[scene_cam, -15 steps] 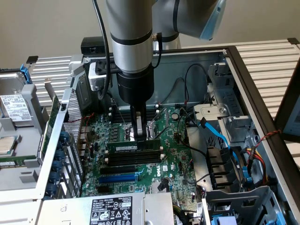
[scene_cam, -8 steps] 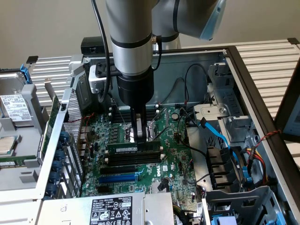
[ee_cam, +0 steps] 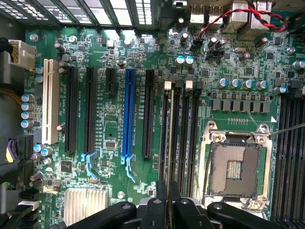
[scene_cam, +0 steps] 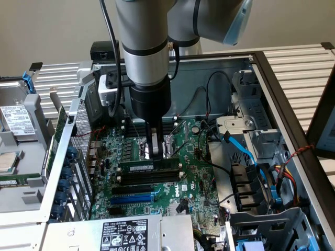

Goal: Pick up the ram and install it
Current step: 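Insert the ram into the slot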

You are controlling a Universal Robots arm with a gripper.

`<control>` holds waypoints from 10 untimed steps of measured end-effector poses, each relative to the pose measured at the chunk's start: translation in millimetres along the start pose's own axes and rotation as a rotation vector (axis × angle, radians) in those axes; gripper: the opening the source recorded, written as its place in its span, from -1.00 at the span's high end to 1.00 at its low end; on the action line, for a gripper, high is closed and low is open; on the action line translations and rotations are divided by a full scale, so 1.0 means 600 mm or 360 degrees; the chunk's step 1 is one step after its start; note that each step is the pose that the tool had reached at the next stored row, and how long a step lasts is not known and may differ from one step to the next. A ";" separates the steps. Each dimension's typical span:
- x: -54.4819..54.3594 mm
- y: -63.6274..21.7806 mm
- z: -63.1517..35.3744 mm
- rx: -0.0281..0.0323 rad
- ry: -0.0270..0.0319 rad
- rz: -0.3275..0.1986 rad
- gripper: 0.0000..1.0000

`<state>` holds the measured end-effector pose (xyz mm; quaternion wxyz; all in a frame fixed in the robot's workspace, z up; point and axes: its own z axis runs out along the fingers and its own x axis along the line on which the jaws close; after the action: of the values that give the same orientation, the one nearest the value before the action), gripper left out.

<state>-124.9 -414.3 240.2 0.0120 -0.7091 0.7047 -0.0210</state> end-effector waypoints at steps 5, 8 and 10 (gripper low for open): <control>0.000 0.001 0.005 0.00066 0.00007 0.0000 0.73; 0.000 0.003 0.006 0.00066 0.00021 0.0000 0.73; 0.000 0.003 0.007 0.00074 0.00020 0.0000 0.73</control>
<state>-126.4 -414.2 235.7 0.0132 -0.7090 0.7047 -0.0231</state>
